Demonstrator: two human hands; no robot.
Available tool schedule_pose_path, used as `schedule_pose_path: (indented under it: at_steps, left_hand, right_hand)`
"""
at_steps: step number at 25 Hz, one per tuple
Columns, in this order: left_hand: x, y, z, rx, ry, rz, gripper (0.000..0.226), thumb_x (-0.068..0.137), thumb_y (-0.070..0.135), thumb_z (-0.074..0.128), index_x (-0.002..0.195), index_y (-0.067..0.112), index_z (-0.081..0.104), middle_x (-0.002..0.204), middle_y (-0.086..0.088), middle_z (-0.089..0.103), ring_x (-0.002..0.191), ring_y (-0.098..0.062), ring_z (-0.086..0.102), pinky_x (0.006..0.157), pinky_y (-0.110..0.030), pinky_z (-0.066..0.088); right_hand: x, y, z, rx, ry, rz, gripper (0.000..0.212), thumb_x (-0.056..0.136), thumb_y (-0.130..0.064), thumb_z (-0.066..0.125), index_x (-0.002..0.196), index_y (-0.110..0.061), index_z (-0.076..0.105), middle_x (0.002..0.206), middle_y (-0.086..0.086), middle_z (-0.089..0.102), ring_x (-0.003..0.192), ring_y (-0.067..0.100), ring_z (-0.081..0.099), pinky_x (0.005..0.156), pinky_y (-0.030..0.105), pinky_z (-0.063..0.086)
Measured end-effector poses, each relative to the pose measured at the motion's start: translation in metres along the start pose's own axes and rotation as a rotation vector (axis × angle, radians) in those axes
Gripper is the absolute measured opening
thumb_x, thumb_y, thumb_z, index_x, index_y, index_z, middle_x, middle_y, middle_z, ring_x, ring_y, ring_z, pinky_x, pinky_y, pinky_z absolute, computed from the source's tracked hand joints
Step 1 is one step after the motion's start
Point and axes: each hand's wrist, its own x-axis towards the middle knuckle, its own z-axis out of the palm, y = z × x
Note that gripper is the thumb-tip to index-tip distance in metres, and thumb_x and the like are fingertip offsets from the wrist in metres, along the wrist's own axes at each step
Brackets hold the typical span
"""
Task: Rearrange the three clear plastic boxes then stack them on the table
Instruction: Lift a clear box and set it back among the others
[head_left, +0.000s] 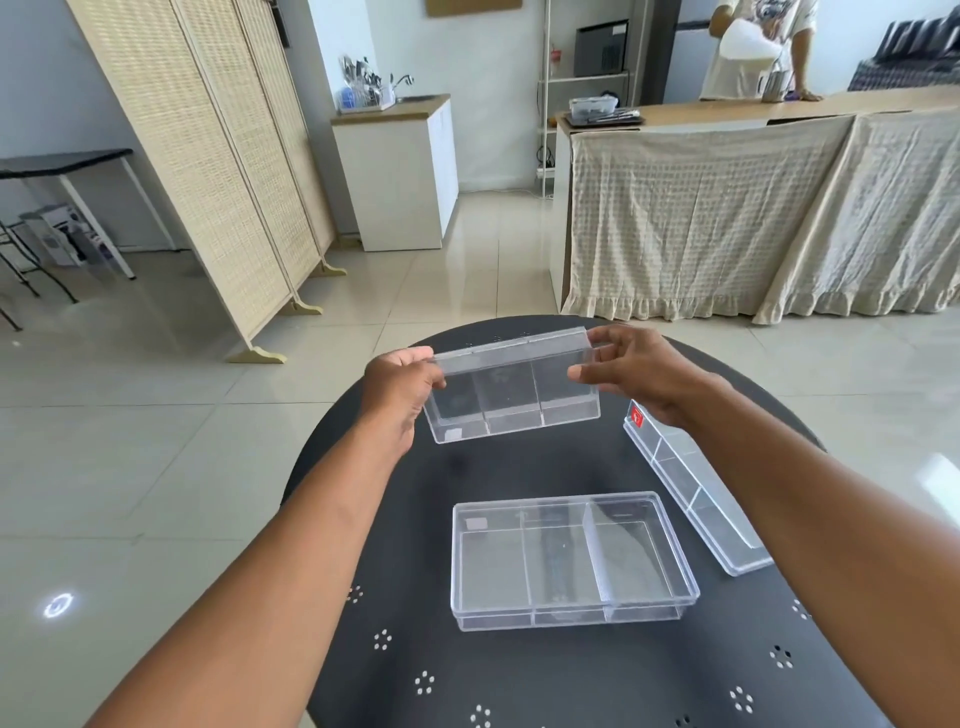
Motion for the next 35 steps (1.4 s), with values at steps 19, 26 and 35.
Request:
schedule_pose_path:
  at_steps: [19,26,35]
  left_hand:
    - [-0.021,-0.054,-0.01,0.096,-0.042,-0.075,0.051,0.08,0.066,0.067,0.089,0.017,0.059,0.082,-0.008,0.06,0.072,-0.024,0.063,0.071,-0.037,0.047]
    - [-0.021,-0.051,-0.009,0.179,-0.071,-0.074,0.049,0.069,0.059,0.069,0.088,0.014,0.063,0.084,-0.007,0.068,0.078,-0.024,0.062,0.076,-0.037,0.051]
    - [-0.033,-0.061,-0.019,0.534,-0.05,0.011,0.033,0.068,0.023,0.078,0.078,-0.006,0.066,0.06,-0.004,0.057,0.054,-0.022,0.044,0.054,-0.026,0.036]
  right_hand:
    - [-0.034,0.053,0.024,-0.452,0.24,-0.065,0.06,0.083,-0.012,0.078,0.137,-0.019,0.051,0.104,0.015,0.074,0.09,0.031,0.067,0.076,0.03,0.045]
    - [-0.037,0.051,0.019,-0.24,0.238,0.049,0.061,0.07,-0.062,0.065,0.107,-0.014,0.07,0.076,-0.005,0.067,0.085,0.025,0.066,0.096,0.051,0.058]
    - [-0.036,0.062,0.031,-0.371,0.233,0.097,0.024,0.084,-0.023,0.065,0.08,0.001,0.068,0.065,0.004,0.062,0.064,0.024,0.056,0.065,0.037,0.051]
